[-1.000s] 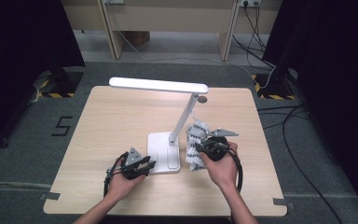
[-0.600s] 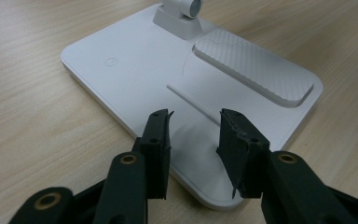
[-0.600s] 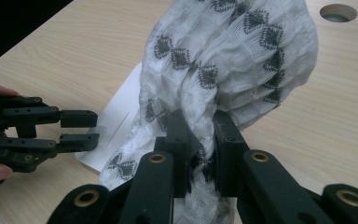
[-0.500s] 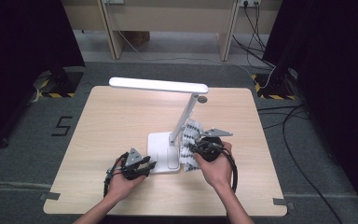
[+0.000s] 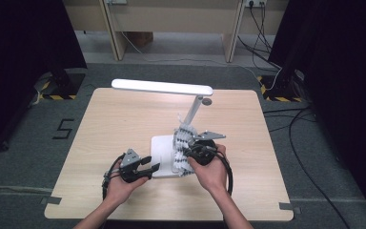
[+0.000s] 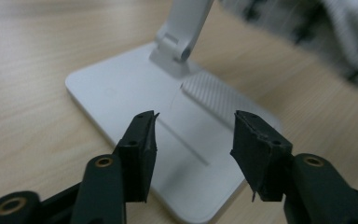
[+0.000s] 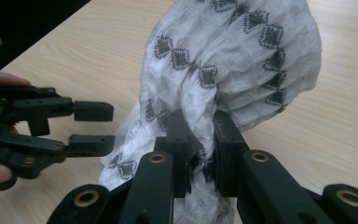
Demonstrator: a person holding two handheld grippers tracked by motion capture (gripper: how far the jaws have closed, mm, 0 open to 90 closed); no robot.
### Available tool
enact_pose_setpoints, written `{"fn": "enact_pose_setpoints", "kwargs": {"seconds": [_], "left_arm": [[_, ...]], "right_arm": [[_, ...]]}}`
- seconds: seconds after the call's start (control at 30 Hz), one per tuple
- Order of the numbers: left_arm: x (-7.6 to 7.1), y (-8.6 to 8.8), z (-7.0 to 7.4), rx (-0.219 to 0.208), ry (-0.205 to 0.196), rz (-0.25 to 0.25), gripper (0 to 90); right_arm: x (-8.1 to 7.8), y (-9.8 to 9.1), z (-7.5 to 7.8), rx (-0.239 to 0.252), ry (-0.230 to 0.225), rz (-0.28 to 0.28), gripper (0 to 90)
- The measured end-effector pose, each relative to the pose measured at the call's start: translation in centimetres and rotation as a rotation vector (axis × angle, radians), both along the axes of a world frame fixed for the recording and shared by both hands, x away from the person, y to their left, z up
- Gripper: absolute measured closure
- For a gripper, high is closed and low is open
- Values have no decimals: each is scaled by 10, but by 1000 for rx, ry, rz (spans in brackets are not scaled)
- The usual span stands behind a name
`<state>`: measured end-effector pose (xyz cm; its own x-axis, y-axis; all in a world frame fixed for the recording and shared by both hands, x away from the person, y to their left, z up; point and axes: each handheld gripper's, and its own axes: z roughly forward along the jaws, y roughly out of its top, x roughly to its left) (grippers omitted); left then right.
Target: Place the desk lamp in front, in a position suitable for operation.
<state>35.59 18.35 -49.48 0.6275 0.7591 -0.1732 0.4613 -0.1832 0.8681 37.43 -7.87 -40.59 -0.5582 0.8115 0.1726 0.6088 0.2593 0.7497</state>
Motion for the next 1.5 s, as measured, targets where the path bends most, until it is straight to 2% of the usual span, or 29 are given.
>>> {"fn": "enact_pose_setpoints", "kwargs": {"seconds": [0.07, 0.1, 0.13, 0.17, 0.2, 0.27, 0.3, 0.33, 0.4, 0.5, 0.6, 0.67, 0.83, 1.0, 1.1, 1.17, 1.2, 1.3, 1.43, 1.5], "left_arm": [[-3, 2, 18, -76, -16, -11, 453], [-4, 2, 25, -93, -21, -22, 440], [-4, 2, 25, -93, -21, -22, 426], [-7, -1, 37, -133, -37, -50, 417], [-7, -1, 37, -133, -37, -50, 406], [-10, -10, 49, -143, -28, -118, 377], [-10, -10, 49, -143, -28, -118, 367], [-11, -18, 50, -141, -8, -153, 354], [-11, -25, 48, -145, 17, -167, 326], [-9, -30, 44, -140, 37, -164, 296], [-4, -33, 38, -121, 65, -138, 263], [-1, -34, 36, -101, 70, -133, 258], [1, -36, 33, -92, 76, -138, 280], [2, -36, 31, -91, 87, -163, 472], [1, -37, 32, -79, 71, -170, 592], [1, -36, 33, -67, 68, -171, 670], [1, -35, 34, -61, 68, -167, 670], [1, -34, 34, -58, 62, -160, 791], [-1, -32, 35, -53, 42, -158, 836], [-2, -30, 36, -48, 10, -157, 840]], "right_arm": [[1, 4, 0, -1, -2, 4, 799], [2, 6, 0, -2, -1, 9, 799], [2, 6, 0, -2, -1, 9, 799], [3, 11, -1, 2, 0, 10, 798], [3, 11, -1, 2, 0, 10, 798], [5, 18, -2, 4, 2, 15, 797], [5, 18, -2, 4, 2, 15, 797], [6, 22, -3, 6, 7, 18, 797], [7, 24, -5, 6, 5, 25, 798], [7, 27, -6, 4, 7, 29, 798], [6, 31, -8, 12, 12, 32, 798], [6, 32, -8, 26, 11, 35, 798], [4, 38, -7, 47, 17, 45, 798], [2, 44, -6, 77, 27, 61, 799], [1, 45, -6, 96, 34, 68, 798], [1, 46, -6, 95, 32, 69, 798], [1, 46, -6, 95, 32, 71, 798], [1, 47, -6, 94, 28, 79, 787], [1, 48, -4, 89, 17, 96, 750], [1, 46, -2, 96, 0, 118, 695]]}}
